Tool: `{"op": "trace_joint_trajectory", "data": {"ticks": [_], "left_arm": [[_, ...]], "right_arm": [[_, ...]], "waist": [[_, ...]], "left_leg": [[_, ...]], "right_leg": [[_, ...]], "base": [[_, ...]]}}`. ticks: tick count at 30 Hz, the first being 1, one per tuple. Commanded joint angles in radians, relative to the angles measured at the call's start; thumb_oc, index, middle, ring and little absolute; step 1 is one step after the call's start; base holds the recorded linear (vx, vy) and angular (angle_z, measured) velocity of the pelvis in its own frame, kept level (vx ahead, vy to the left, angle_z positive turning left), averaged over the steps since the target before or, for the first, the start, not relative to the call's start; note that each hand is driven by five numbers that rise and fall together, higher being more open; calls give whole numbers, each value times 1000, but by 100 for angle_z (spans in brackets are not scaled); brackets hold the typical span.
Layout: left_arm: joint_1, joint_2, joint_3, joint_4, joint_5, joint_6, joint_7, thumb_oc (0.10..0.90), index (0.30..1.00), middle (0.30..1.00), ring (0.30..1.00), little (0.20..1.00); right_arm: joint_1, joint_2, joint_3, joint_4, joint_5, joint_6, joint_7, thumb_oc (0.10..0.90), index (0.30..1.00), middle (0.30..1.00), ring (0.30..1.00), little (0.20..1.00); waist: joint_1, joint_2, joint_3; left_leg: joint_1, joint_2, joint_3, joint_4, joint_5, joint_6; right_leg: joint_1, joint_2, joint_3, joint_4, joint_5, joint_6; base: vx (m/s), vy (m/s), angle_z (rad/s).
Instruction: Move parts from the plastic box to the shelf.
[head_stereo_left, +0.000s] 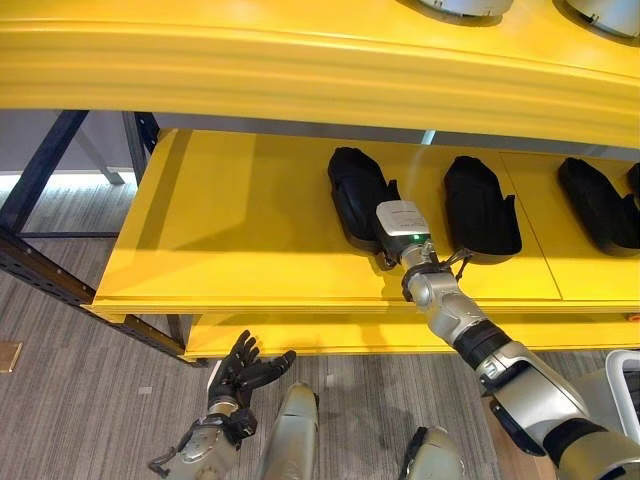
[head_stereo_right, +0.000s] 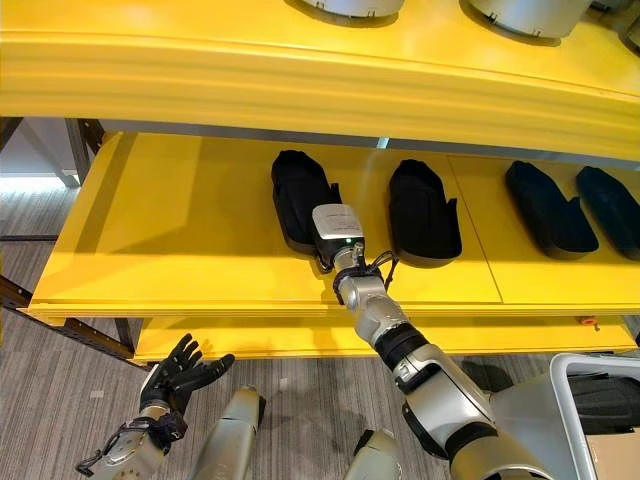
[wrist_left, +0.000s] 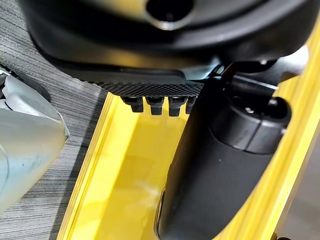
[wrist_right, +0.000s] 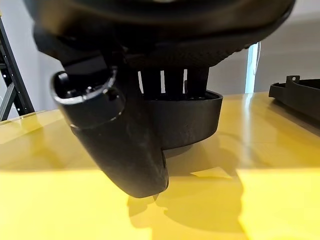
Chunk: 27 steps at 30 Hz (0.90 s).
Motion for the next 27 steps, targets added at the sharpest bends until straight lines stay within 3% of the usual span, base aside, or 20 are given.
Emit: {"op": "trace_joint_trajectory", "data": {"ticks": [1,27], "left_arm": [[-4,19,33,-109,25,-89,-18,900,1000,1000,1000,1000],[11,17,51,-119,33,-89,-6,900,1000,1000,1000,1000]], "right_arm": [[0,25,0,-86,3,-42,-13,400,300,300,300,300],[18,77,26,-183,11,-69,12,400,300,300,300,300]], "waist": [[16,4,-48],[23,-11,-40]], "left_leg": [[9,27,-12,-59,-15,36],[0,24,-8,-58,-15,42]], "right_leg": [[11,29,12,72,-82,-66],[5,35,20,64,-75,-64]], "base": [[0,0,0],[0,1,-1]]}}
